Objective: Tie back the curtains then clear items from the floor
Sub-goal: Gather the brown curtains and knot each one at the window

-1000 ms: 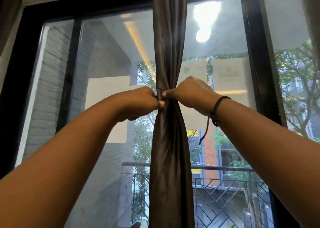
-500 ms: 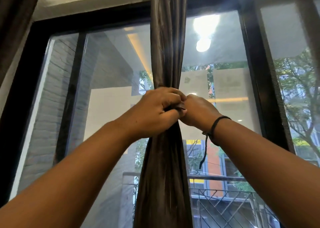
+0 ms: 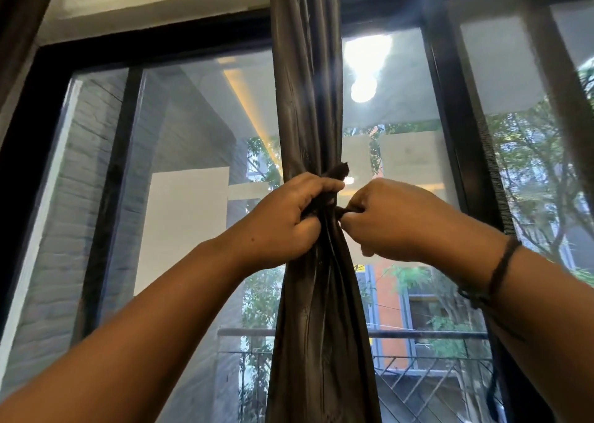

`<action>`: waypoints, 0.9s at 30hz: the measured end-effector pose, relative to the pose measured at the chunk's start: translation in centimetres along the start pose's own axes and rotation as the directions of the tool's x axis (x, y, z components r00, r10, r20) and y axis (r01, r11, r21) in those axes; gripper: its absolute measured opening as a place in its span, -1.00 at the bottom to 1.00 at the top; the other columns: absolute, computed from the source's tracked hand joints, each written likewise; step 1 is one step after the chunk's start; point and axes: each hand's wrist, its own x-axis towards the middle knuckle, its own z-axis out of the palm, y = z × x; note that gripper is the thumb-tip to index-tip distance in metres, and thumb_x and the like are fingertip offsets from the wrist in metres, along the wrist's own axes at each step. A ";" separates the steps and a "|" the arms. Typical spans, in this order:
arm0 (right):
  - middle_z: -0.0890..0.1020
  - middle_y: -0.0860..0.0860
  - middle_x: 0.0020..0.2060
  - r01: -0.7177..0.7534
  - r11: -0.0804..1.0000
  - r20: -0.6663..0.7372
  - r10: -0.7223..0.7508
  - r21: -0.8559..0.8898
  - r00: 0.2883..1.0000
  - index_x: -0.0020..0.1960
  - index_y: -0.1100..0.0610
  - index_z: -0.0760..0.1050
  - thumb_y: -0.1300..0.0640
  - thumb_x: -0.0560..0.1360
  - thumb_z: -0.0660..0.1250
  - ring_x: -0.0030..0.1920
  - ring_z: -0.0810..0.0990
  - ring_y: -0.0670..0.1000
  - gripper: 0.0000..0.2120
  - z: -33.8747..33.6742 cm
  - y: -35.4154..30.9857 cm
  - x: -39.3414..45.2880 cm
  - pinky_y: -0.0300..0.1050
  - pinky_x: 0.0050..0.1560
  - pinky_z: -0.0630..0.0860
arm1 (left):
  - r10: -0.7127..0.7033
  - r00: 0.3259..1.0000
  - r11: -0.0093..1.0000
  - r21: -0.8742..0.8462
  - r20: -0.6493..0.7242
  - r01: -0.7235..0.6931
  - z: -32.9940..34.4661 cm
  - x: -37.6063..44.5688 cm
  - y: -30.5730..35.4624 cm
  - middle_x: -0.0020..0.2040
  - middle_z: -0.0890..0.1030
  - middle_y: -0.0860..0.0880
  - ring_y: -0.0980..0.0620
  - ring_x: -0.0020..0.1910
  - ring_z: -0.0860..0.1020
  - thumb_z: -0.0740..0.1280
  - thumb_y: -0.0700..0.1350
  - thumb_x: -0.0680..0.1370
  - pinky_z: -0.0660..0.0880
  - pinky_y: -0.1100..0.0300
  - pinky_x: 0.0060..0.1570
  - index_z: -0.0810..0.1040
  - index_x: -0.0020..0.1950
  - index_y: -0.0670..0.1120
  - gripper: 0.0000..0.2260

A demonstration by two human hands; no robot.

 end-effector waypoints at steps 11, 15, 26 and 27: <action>0.57 -0.02 -0.37 0.301 0.898 -0.085 -0.289 0.320 0.954 -0.37 0.08 0.54 -0.12 0.46 0.05 -0.23 0.55 0.04 -0.56 -3.9 -2.6 -1.2 -0.02 -0.16 0.49 | -0.024 0.961 0.964 -0.262 -0.275 -0.051 2.2 -0.2 0.9 -0.30 0.58 0.26 0.31 -0.24 0.55 0.24 -0.28 0.54 0.42 0.49 -0.25 0.49 -0.15 0.14 -0.72; 0.58 -0.10 -0.17 0.352 0.902 -0.135 -0.328 0.249 0.935 -0.03 -0.01 0.57 0.13 0.53 0.17 -0.15 0.54 -0.08 -0.80 -4.5 -1.8 0.2 -0.19 -0.19 0.48 | -0.168 0.945 0.836 -0.549 -0.280 -0.014 2.6 -0.4 1.5 -0.09 0.68 0.06 0.07 -0.03 0.62 0.25 -0.07 0.56 0.54 0.26 0.04 0.59 0.01 0.05 -0.86; 0.64 -0.19 -0.34 0.328 0.933 -0.050 -0.324 0.146 0.945 -0.13 -0.03 0.66 0.13 0.44 0.41 -0.33 0.57 -0.21 -0.92 -4.5 1.4 3.1 -0.37 -0.27 0.50 | -0.066 0.945 0.892 -0.443 -0.321 -0.089 2.0 -1.9 -0.5 -0.11 0.66 0.09 0.20 -0.06 0.61 0.18 -0.05 0.55 0.46 0.42 -0.02 0.61 -0.01 -0.21 -0.70; 0.66 -0.16 -0.31 0.335 0.917 -0.073 -0.327 0.215 0.942 -0.13 -0.02 0.65 0.13 0.45 0.40 -0.32 0.59 -0.18 -0.93 -4.7 1.5 3.0 -0.35 -0.26 0.55 | -0.074 0.944 0.903 -0.422 -0.322 -0.074 2.1 -1.8 -0.7 -0.12 0.66 0.12 0.21 -0.06 0.61 0.19 -0.05 0.56 0.46 0.43 -0.03 0.62 -0.02 -0.18 -0.73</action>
